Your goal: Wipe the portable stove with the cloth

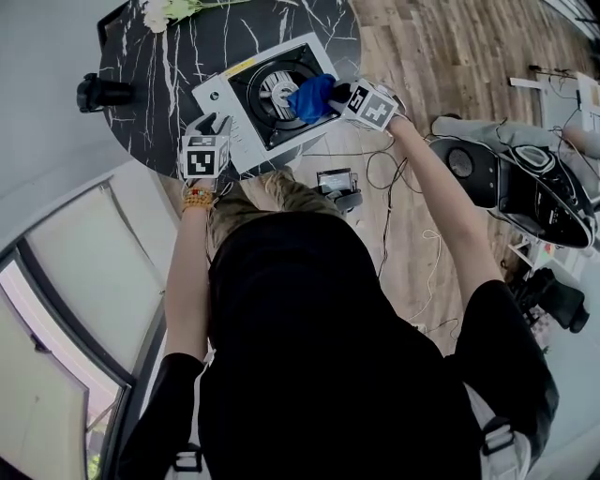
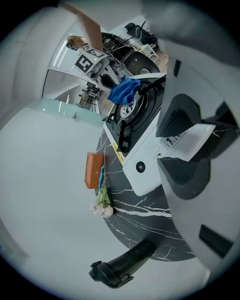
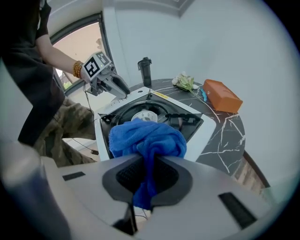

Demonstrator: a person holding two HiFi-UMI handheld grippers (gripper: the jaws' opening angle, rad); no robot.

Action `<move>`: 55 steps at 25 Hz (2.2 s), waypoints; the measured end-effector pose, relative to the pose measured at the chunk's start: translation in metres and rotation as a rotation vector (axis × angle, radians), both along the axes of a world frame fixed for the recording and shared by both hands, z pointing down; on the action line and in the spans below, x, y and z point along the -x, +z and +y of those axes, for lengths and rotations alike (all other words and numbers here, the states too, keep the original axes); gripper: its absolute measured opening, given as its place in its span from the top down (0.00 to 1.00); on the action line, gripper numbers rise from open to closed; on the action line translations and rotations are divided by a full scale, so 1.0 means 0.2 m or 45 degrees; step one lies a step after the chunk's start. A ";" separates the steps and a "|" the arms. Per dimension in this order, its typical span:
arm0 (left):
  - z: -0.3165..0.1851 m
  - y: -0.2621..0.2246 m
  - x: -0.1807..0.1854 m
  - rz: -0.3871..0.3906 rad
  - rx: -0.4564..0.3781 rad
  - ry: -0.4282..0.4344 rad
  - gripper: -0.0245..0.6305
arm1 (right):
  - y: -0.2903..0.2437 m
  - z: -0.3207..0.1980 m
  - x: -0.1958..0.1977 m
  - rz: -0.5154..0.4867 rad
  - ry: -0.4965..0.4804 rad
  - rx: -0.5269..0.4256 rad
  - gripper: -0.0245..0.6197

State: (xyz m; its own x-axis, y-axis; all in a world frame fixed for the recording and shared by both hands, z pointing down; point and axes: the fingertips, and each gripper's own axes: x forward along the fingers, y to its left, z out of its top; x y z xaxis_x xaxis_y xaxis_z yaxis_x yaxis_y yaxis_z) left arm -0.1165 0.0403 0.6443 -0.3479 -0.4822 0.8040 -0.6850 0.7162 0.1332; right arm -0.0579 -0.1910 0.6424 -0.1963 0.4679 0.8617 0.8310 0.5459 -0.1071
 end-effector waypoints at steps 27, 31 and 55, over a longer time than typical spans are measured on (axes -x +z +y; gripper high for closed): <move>0.00 0.01 0.00 0.022 0.025 0.014 0.75 | 0.00 -0.18 0.59 -0.109 0.316 0.032 0.92; 0.01 0.00 0.01 0.037 0.031 -0.002 0.76 | 0.00 -0.18 0.38 -0.091 0.365 0.084 0.92; -0.03 -0.05 -0.03 0.045 -0.037 0.211 0.67 | -0.51 0.05 -0.45 -0.627 0.450 0.377 0.92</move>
